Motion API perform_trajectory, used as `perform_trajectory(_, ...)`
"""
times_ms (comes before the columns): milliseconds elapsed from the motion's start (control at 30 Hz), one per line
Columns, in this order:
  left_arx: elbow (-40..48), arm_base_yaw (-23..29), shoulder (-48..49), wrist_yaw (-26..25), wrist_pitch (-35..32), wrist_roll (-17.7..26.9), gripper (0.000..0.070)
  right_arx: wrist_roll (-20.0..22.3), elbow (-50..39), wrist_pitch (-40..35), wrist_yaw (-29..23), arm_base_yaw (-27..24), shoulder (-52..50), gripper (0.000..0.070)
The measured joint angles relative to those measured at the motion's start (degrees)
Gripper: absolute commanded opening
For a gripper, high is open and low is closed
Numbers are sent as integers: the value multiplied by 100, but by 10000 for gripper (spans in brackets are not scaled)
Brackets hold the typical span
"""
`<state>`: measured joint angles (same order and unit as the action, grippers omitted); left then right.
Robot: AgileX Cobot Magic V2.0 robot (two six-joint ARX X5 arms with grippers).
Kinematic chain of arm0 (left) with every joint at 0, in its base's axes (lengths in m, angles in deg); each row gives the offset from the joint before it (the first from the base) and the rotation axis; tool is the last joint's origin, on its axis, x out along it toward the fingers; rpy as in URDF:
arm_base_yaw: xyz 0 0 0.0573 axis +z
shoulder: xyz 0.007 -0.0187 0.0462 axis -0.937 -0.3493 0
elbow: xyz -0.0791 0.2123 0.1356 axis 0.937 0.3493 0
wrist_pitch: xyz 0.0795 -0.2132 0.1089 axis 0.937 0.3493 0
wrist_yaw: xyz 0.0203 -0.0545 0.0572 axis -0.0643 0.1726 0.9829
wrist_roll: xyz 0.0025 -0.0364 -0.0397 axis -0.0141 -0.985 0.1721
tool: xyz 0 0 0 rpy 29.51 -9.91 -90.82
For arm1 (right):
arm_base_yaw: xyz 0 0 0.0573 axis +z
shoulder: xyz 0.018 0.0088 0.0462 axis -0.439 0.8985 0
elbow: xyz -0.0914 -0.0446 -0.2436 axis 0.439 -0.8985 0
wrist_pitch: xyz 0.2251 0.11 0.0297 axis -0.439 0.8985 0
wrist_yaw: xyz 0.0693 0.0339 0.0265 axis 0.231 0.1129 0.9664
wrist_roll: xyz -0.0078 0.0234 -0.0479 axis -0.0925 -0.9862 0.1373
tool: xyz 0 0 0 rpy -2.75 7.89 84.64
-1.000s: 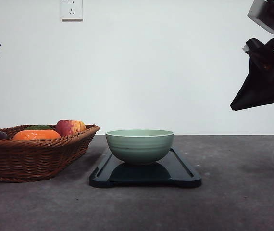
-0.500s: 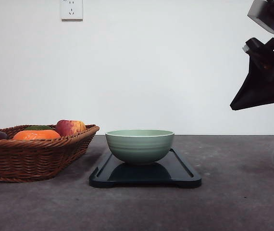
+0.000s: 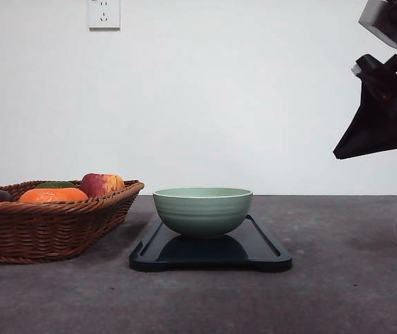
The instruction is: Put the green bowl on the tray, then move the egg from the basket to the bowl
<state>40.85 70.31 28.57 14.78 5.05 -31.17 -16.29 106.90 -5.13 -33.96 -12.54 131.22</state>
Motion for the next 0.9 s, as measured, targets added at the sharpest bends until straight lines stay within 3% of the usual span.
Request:
perform_trajectory(133, 0, -2, 200, 22, 243, -77, 0, 0, 0, -5, 0, 0, 0, 3)
perform_trajectory(900, 0, -2, 202, 24, 252, -123, 0, 0, 0, -14, 0, 0, 0, 3)
